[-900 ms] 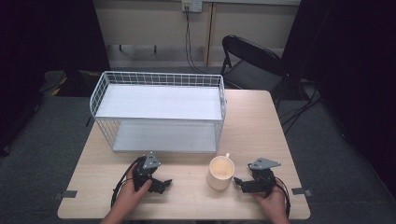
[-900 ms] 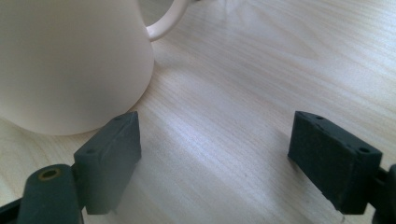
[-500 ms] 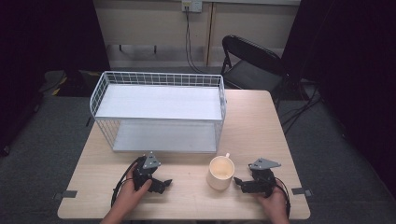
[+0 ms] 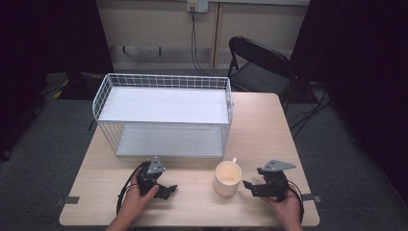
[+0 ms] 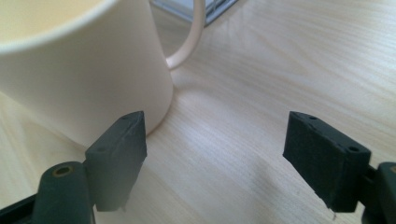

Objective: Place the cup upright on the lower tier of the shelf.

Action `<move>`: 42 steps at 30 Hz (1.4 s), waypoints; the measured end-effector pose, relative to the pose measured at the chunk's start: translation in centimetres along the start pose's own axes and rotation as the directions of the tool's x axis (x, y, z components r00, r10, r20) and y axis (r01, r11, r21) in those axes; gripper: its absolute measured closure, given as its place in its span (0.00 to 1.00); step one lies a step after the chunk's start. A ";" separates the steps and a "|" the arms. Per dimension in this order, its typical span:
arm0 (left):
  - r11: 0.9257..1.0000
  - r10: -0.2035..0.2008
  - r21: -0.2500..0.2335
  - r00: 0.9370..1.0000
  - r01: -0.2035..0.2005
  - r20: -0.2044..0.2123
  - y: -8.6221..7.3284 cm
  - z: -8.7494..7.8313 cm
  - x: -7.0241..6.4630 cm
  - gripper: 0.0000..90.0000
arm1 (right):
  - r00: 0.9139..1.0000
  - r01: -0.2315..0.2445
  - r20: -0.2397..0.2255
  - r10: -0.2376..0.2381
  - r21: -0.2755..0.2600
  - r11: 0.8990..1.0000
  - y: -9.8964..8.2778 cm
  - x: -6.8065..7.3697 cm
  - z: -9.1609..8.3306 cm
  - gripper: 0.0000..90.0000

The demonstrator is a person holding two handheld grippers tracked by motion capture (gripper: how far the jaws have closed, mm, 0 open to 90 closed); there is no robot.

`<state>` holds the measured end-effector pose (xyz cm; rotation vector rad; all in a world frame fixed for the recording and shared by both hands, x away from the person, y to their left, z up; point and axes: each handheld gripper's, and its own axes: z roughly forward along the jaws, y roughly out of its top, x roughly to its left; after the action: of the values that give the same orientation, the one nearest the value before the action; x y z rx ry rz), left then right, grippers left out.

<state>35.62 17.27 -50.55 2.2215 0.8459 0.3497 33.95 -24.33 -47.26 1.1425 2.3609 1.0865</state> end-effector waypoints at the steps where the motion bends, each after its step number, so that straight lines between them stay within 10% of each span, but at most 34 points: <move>1: 1.000 0.000 0.000 1.000 0.000 0.000 0.0 0.0 0.0 0.00 | 1.000 -0.007 -0.004 0.007 -0.005 1.000 0.1 0.0 -0.2 0.23; 42: 1.000 0.000 0.000 1.000 0.000 0.000 0.0 0.0 0.0 0.00 | 0.993 0.025 -0.110 -0.034 -0.077 0.997 7.6 2.2 -3.0 0.28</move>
<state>35.62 17.27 -50.55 2.2220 0.8459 0.3499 34.95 -21.13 -39.47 1.0430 2.3897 1.2481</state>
